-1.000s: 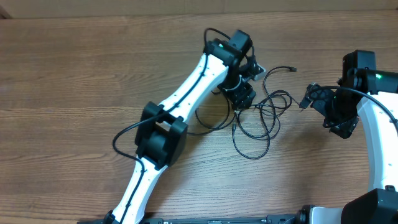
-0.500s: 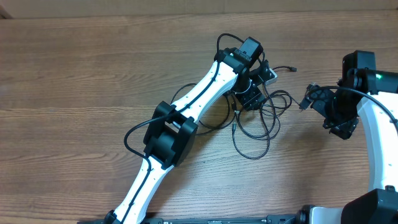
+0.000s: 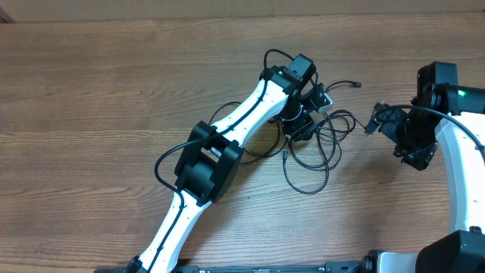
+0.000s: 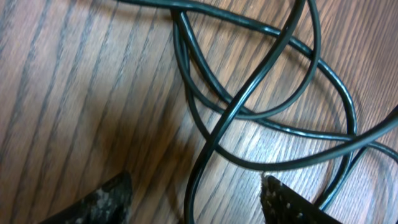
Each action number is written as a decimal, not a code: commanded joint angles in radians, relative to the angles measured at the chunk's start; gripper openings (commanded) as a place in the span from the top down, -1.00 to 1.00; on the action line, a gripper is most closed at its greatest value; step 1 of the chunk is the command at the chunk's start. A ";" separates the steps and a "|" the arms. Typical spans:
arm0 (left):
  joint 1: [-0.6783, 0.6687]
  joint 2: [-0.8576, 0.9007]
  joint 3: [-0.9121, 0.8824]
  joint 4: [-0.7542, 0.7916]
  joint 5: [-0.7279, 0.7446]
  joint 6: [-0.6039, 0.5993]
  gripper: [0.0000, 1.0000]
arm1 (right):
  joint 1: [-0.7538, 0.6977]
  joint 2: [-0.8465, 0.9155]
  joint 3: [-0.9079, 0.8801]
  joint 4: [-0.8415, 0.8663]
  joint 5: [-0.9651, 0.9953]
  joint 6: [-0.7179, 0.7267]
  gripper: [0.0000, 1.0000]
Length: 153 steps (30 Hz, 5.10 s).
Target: Untangle cables
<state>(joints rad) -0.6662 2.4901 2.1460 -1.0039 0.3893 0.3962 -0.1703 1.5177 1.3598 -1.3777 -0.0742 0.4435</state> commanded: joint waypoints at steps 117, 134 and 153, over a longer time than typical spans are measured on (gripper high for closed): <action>0.451 -0.617 0.181 -0.427 0.354 -0.142 0.42 | 0.287 -0.029 -0.039 0.298 -0.901 -0.577 -0.93; 0.297 -0.523 0.181 -0.476 0.183 -0.094 0.43 | 0.287 -0.029 -0.039 -0.107 0.061 -0.054 -1.00; 0.272 -0.523 0.181 -0.483 0.214 -0.097 0.40 | 0.288 -0.031 -0.045 -0.309 -0.372 -0.415 -1.00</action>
<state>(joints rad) -0.3870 1.9751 2.3234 -1.4868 0.5900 0.2874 0.1177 1.5089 1.3190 -1.6951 -0.3641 0.1249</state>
